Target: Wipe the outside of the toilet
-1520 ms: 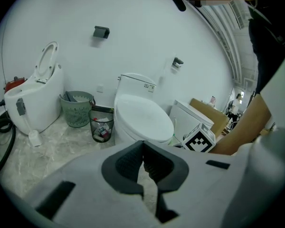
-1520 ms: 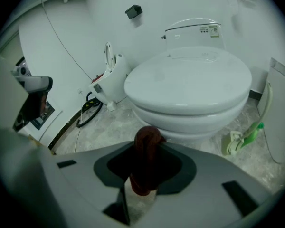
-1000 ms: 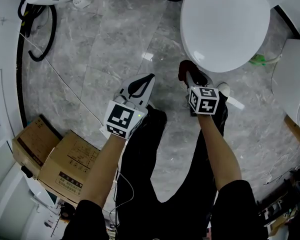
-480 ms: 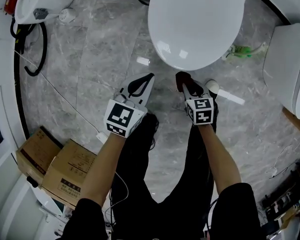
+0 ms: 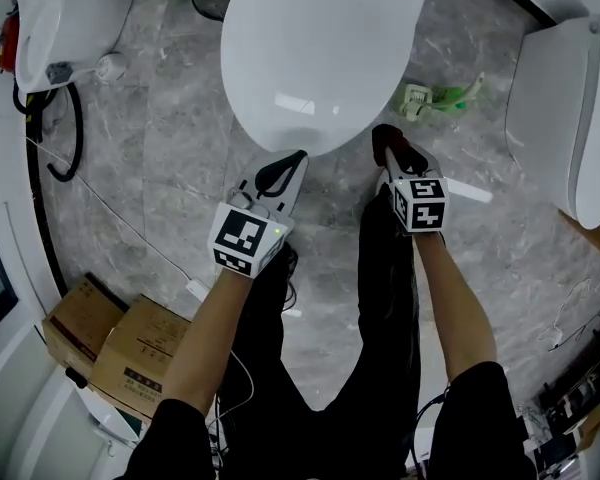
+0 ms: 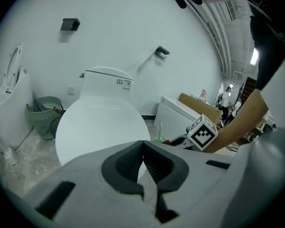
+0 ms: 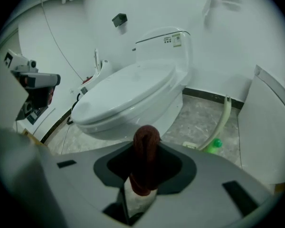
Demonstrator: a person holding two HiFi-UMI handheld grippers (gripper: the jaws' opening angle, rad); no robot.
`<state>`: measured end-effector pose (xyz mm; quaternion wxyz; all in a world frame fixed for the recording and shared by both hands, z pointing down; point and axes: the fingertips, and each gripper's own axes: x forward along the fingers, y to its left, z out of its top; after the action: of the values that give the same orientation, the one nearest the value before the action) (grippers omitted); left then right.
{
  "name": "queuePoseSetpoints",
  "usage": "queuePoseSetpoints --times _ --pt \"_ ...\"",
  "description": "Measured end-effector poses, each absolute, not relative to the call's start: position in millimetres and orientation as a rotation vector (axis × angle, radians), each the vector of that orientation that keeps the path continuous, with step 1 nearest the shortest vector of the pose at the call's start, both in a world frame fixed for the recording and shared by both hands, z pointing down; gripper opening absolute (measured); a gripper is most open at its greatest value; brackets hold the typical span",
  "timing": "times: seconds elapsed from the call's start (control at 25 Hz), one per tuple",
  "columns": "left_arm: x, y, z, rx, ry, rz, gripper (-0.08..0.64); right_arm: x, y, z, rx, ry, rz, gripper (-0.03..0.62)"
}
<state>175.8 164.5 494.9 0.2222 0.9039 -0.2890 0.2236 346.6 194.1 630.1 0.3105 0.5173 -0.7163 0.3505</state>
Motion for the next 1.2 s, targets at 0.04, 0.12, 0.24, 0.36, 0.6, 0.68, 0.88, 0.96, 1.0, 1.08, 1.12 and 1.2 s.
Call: queuePoseSetpoints --times 0.04,0.12,0.24,0.36,0.6,0.68,0.88,0.96,1.0,1.08,1.12,1.2 --pt "187.3 163.0 495.5 2.496 -0.793 0.621 0.0 357.8 186.0 629.2 1.373 -1.896 0.924 0.115" --pt "208.7 158.0 496.6 2.489 -0.787 0.622 0.0 377.4 167.2 628.2 1.383 -1.908 0.924 0.115" --pt "239.7 147.1 501.1 2.472 -0.796 0.625 0.0 403.3 135.9 631.9 1.386 -1.927 0.937 0.115" --pt "270.1 136.3 509.4 2.453 -0.813 0.633 0.0 425.9 107.8 640.4 1.374 -1.94 0.969 0.115" --pt "312.6 106.1 513.7 2.428 -0.877 0.608 0.0 449.0 49.9 654.6 1.33 -1.971 0.957 0.115" --pt "319.7 99.6 516.4 2.421 -0.891 0.601 0.0 449.4 30.8 659.0 1.312 -1.983 0.95 0.115" --pt "328.9 84.3 520.7 2.42 -0.932 0.578 0.0 457.3 -24.7 673.0 1.343 -1.996 1.004 0.115" --pt "328.4 80.8 520.7 2.425 -0.951 0.565 0.0 457.7 -41.6 677.3 1.349 -2.024 1.054 0.115" --pt "327.2 79.5 520.7 2.427 -0.96 0.558 0.0 456.4 -47.3 678.5 1.344 -2.043 1.07 0.115" --pt "322.9 78.4 521.5 2.427 -0.976 0.546 0.0 450.7 -52.3 680.2 1.32 -2.088 1.081 0.115" --pt "320.1 78.6 522.4 2.426 -0.985 0.541 0.0 446.4 -52.0 680.9 1.305 -2.114 1.091 0.115" --pt "313.3 78.9 525.0 2.422 -1.0 0.536 0.0 438.3 -49.2 683.1 1.288 -2.155 1.141 0.115"
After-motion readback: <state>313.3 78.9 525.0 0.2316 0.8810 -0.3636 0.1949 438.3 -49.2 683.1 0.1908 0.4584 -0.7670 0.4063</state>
